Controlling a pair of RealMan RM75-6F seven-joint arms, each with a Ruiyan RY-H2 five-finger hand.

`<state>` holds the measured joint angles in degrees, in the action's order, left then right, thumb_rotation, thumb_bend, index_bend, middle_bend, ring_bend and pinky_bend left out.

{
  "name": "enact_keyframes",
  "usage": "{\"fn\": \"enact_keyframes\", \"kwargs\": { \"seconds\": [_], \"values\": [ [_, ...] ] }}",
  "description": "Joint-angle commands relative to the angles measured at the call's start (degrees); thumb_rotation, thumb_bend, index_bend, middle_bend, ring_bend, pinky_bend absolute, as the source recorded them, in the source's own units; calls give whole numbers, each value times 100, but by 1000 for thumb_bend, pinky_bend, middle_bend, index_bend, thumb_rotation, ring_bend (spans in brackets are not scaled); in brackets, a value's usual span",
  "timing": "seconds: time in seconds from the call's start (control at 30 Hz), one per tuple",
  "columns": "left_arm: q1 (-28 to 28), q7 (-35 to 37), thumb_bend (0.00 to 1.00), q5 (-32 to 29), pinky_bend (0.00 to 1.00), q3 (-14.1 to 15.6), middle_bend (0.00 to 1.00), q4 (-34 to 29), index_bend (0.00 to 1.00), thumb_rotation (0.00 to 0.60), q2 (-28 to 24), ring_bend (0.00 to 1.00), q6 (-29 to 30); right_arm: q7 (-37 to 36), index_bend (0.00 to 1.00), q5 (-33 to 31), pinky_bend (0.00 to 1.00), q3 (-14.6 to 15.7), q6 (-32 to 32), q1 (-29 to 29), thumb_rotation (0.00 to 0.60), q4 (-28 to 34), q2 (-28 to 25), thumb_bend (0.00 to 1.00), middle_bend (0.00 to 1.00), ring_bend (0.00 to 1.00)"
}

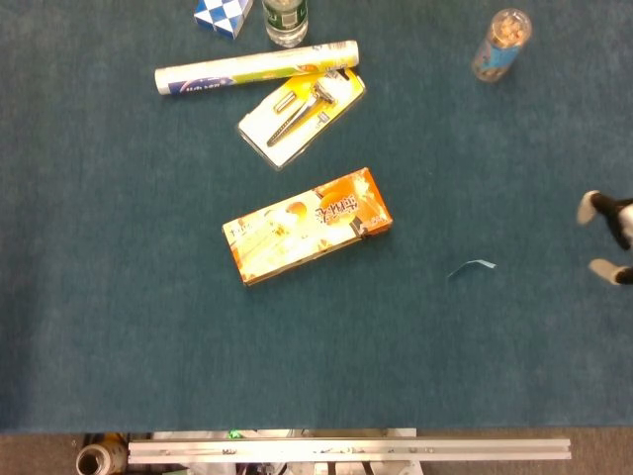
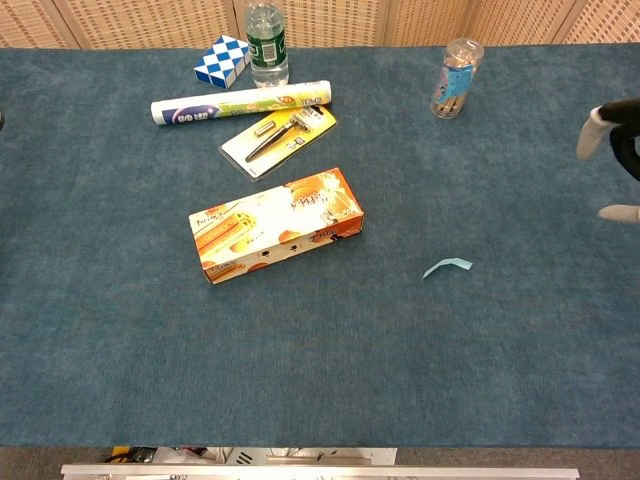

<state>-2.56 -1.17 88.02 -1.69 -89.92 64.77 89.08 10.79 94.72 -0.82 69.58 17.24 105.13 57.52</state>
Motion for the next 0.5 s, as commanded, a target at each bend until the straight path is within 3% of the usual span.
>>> {"fn": "enact_keyframes", "kwargs": {
  "seconds": [0.03,0.17,0.5],
  "values": [
    [23,25,120,2,54,10,83,19,11,600,4,110,26,420,563,-296,1000,-99,-848,514,600,-46,280,59,928,995],
    [58,56,119,-26,54,25,83,47,11,600,15,110,36,712,563,-638,1000,-176,-1441,865,600,-154,616,71,941,1000],
    [68,103,120,-78,54,25,83,106,11,600,59,110,-15,1297,563,-1109,1000,-189,-2028,1316,600,-590,1400,94,953,1000]
  ]
}}
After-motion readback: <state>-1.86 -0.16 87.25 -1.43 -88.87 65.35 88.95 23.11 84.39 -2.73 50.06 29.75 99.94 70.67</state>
